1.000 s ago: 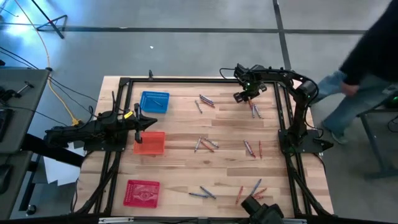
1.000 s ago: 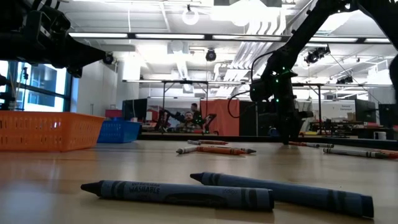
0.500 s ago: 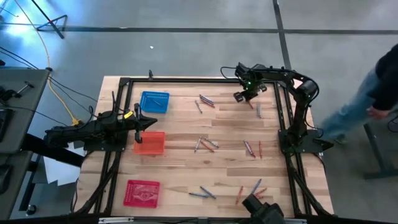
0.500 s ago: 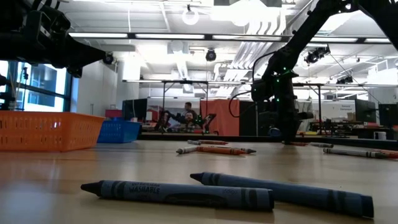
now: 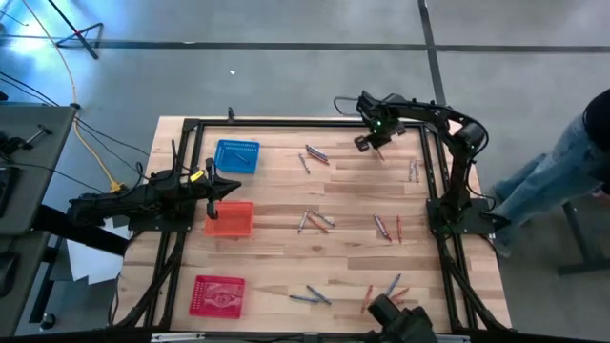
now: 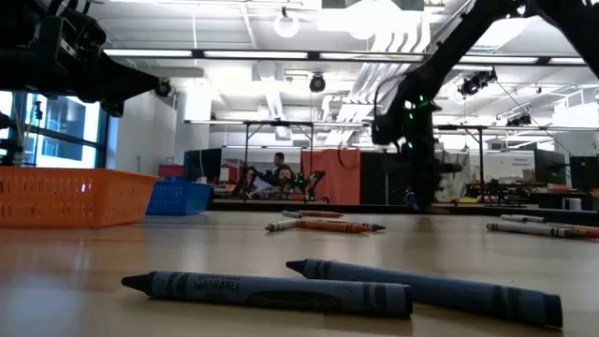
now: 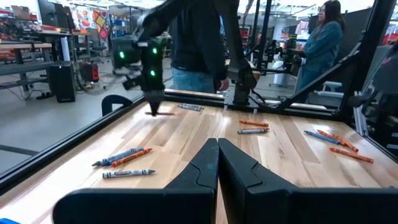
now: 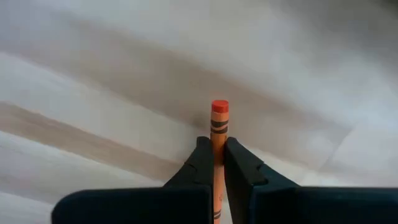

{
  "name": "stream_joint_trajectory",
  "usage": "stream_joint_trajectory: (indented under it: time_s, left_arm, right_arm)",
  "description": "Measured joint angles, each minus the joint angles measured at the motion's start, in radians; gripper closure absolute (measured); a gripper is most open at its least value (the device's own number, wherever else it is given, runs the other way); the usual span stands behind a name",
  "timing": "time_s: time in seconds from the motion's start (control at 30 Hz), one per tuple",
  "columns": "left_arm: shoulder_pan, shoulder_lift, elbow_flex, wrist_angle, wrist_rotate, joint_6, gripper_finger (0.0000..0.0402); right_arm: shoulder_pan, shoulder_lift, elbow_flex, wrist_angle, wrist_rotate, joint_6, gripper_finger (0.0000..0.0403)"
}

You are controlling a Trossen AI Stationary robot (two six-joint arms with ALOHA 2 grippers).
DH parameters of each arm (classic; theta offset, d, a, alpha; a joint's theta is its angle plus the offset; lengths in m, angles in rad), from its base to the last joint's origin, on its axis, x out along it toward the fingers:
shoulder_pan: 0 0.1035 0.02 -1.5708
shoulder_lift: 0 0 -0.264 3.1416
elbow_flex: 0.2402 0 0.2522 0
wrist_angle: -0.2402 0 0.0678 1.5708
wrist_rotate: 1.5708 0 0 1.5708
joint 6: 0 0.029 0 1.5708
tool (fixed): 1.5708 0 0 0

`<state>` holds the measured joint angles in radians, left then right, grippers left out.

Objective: Sort crayons
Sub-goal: Put the orange crayon into the orange bin

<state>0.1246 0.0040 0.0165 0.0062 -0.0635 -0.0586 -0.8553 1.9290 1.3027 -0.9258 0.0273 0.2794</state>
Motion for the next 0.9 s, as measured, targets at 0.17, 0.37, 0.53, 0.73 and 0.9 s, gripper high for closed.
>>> stream_joint_trajectory:
  time_s: [0.17, 0.37, 0.53, 0.73, 0.9]
  left_arm:
    - [0.000, 0.000, 0.000, 0.000, 0.000, 0.000, 0.0401]
    - [0.000, 0.000, 0.000, 0.000, 0.000, 0.000, 0.0401]
    - [0.000, 0.000, 0.000, 0.000, 0.000, 0.000, 0.0401]
    - [0.000, 0.000, 0.000, 0.000, 0.000, 0.000, 0.0401]
    - [0.000, 0.000, 0.000, 0.000, 0.000, 0.000, 0.0401]
  right_arm:
    - [0.045, -0.053, 0.080, -0.006, -0.006, 0.008, 0.0401]
    - [0.171, -0.105, 0.145, 0.134, -0.144, 0.012, 0.0402]
    - [0.306, -0.110, 0.180, 0.348, -0.203, 0.034, 0.0402]
    - [0.428, -0.102, 0.183, 0.643, -0.208, 0.060, 0.0402]
    - [0.495, -0.044, 0.183, 0.860, -0.248, 0.091, 0.0402]
